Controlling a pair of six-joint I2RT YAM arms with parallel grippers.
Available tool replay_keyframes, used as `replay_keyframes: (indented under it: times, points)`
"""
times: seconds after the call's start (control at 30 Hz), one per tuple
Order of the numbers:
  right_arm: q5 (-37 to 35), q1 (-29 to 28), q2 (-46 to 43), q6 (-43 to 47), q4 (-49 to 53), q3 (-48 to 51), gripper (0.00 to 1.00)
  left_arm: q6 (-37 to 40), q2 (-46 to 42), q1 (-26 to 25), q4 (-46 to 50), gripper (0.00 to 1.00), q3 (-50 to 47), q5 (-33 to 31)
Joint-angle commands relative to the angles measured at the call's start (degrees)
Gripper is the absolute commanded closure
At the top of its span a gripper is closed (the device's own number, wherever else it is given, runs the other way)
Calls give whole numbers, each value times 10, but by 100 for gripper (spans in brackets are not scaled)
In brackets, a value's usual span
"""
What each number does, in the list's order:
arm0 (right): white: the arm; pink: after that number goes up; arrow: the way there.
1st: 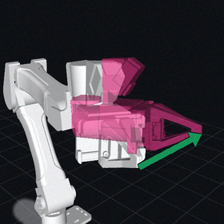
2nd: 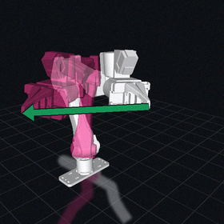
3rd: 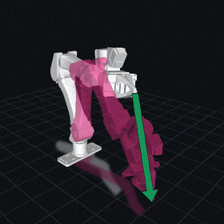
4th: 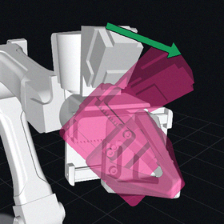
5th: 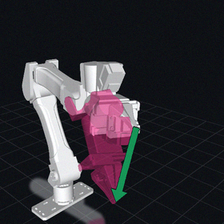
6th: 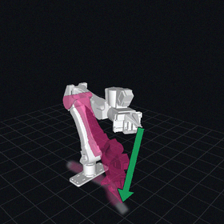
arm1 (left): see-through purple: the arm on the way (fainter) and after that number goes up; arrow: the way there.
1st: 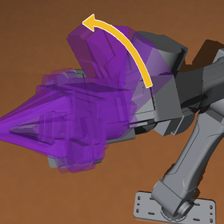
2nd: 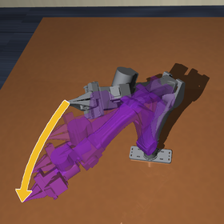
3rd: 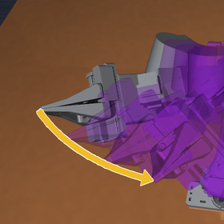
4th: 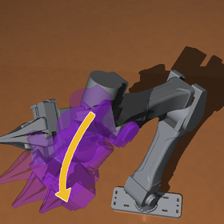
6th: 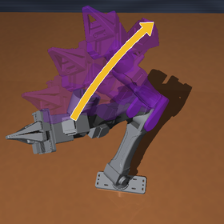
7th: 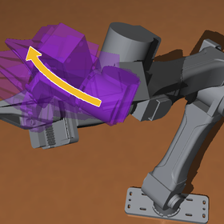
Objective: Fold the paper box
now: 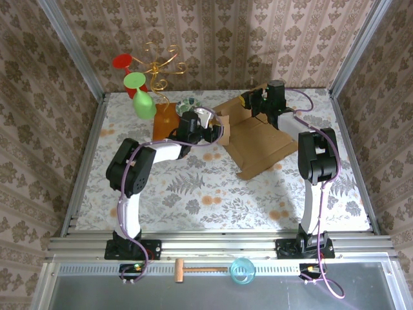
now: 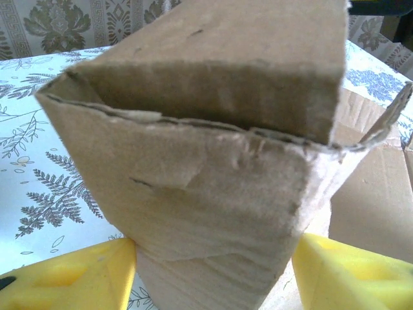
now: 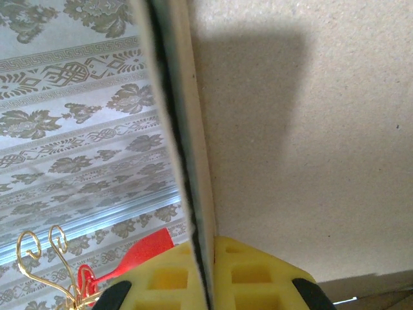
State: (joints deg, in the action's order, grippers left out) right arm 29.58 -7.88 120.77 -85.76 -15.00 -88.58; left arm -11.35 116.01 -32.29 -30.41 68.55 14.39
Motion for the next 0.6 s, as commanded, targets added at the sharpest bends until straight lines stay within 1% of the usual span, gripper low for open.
replay_keyframes:
  times: [0.0, 0.37, 0.57]
  points:
    - [51, -21, 3, -14, 55, 11, 100, -16, 20, 3, -18, 38, 29, -47]
    - [52, -26, 5, -18, 59, 8, 100, -20, 28, 3, -5, 54, 41, -75]
    - [50, -27, 5, -22, 61, 6, 100, -21, 37, 3, 10, 63, 57, -79]
